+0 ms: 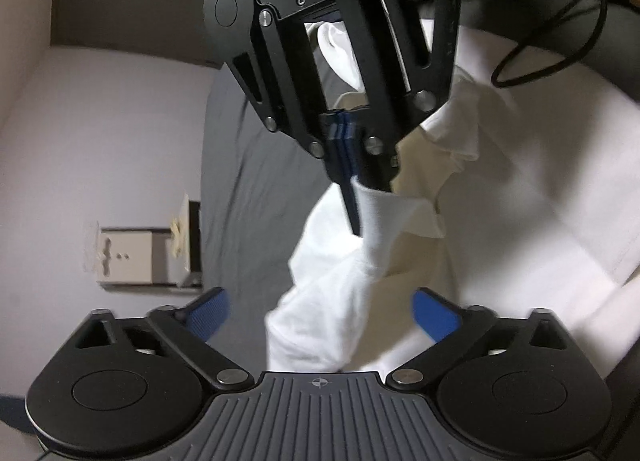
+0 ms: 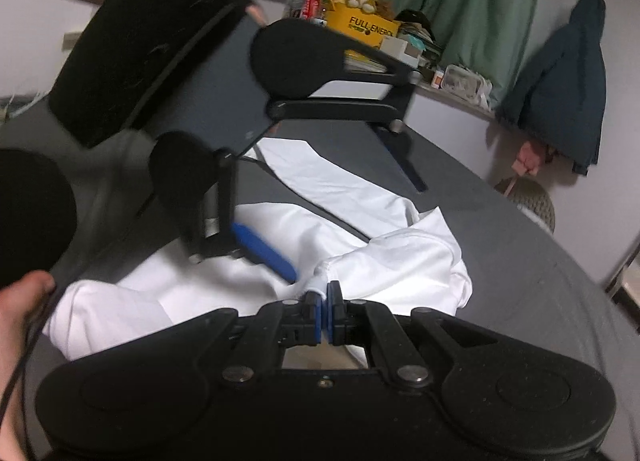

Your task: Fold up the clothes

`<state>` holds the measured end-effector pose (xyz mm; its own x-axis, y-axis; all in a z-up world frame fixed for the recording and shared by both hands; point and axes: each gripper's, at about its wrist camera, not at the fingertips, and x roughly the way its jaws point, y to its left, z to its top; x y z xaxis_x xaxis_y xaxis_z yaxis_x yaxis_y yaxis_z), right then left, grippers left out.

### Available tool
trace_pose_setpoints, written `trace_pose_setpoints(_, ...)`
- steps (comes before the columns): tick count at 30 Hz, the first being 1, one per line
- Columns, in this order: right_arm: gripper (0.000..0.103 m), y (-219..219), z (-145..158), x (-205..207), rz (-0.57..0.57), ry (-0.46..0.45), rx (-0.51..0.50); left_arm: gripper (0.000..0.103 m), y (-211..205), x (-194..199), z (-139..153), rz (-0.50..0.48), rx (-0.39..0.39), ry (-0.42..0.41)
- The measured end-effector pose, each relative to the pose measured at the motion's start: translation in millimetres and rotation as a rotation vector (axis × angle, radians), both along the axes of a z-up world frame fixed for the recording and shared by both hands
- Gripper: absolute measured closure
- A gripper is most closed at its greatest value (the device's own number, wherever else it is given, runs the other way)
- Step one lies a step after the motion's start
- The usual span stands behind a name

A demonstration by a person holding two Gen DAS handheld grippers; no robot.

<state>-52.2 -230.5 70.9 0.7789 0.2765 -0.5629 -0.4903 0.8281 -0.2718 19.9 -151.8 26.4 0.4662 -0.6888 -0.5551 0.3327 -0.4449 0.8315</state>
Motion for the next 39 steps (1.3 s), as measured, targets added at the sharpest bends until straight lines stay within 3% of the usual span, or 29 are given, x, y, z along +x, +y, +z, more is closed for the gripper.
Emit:
trace_pose_setpoints(1, 0.100, 1, 0, -1, 0.005, -0.006, -0.010, 0.041, -1, 2, -1, -0.009, 0.014, -0.027)
trace_pose_setpoints(2, 0.100, 3, -1, -1, 0.009, -0.011, -0.019, 0.049, -3, 4, -1, -0.018, 0.028, -0.046)
trace_pose_setpoints(9, 0.100, 11, 0, -3, 0.015, -0.060, -0.049, 0.050, -6, 10, 1, -0.053, 0.072, -0.006)
trace_pose_setpoints(11, 0.100, 13, 1, -3, 0.017, -0.068, -0.054, 0.075, -8, 11, 1, -0.043, 0.086, 0.005)
trace_pose_setpoints(15, 0.099, 13, 4, -6, 0.003, -0.082, -0.057, 0.095, -14, 18, 9, 0.041, 0.074, 0.069)
trace_pose_setpoints(18, 0.085, 8, 8, -10, -0.029, -0.090, -0.051, 0.098, -15, 22, 16, 0.121, 0.003, 0.084)
trace_pose_setpoints(19, 0.072, 1, 11, -14, -0.055, -0.085, -0.042, 0.098, -15, 26, 18, 0.169, -0.038, 0.095)
trace_pose_setpoints(20, 0.067, -6, 14, -18, -0.082, -0.080, -0.032, 0.098, -15, 29, 19, 0.219, -0.081, 0.102)
trace_pose_setpoints(26, 0.065, -59, 18, -40, -0.222, 0.233, -0.044, 0.098, -10, 58, 38, 0.430, -0.271, 0.145)
trace_pose_setpoints(29, 0.064, -64, 17, -46, -0.229, 0.334, -0.070, 0.098, -4, 71, 46, 0.502, -0.342, 0.163)
trace_pose_setpoints(33, 0.064, -48, 7, -53, -0.143, 0.309, -0.203, 0.098, -2, 74, 54, 0.573, -0.415, 0.170)
trace_pose_setpoints(39, 0.064, -1, -44, -84, 0.205, 0.013, -0.784, 0.098, -7, 82, 66, 0.633, -0.452, 0.196)
